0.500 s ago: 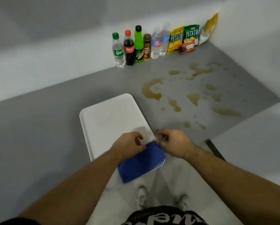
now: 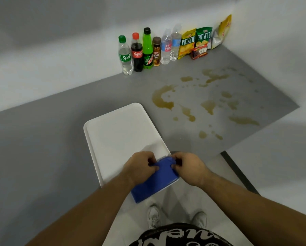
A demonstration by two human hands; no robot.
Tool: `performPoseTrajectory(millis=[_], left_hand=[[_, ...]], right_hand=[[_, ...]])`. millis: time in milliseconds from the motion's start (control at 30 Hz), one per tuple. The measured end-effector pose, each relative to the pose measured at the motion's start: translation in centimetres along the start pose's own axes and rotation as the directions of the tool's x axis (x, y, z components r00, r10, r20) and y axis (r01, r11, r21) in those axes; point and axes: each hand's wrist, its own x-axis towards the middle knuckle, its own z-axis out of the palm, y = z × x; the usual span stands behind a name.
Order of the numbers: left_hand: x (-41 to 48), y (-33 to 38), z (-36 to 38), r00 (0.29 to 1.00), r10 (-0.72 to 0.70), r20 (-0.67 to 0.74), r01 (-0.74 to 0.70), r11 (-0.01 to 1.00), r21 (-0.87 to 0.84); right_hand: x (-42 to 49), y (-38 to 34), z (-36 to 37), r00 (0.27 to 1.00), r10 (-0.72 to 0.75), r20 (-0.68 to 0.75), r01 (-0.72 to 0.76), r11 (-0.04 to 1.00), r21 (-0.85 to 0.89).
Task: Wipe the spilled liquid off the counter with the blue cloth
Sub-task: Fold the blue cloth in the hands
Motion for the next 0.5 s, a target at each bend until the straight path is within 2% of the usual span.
performPoseTrajectory(millis=[233,333,433,500], left_hand=[[-0.5,1.2,-0.9,0.99,0.139,0.0,-0.137,0.983,-0.123],[-0.7,2.5,-1.3,0.983,0.185,0.001,-0.179,0.955,-0.235],[-0.7,4.2,-1.2,0.975,0.22,-0.025,-0.214,0.903,-0.372],[-0.4,5.5,-1.0,0.963,0.257,-0.086,-0.27,0.889,-0.369]], right_hand=[[-2.1,-1.1,-2.0,0.998,-0.059,-0.024,0.063,0.964,0.258],[-2.9,-1.7,-3.1,0.991,-0.066,-0.119,0.106,0.921,0.375],[-3.3,-2.0,-4.5,0.97,-0.09,-0.225,0.171,0.912,0.374],[-3.6,-1.7,-5.6,0.951,-0.074,-0.3,0.189,0.908,0.375]])
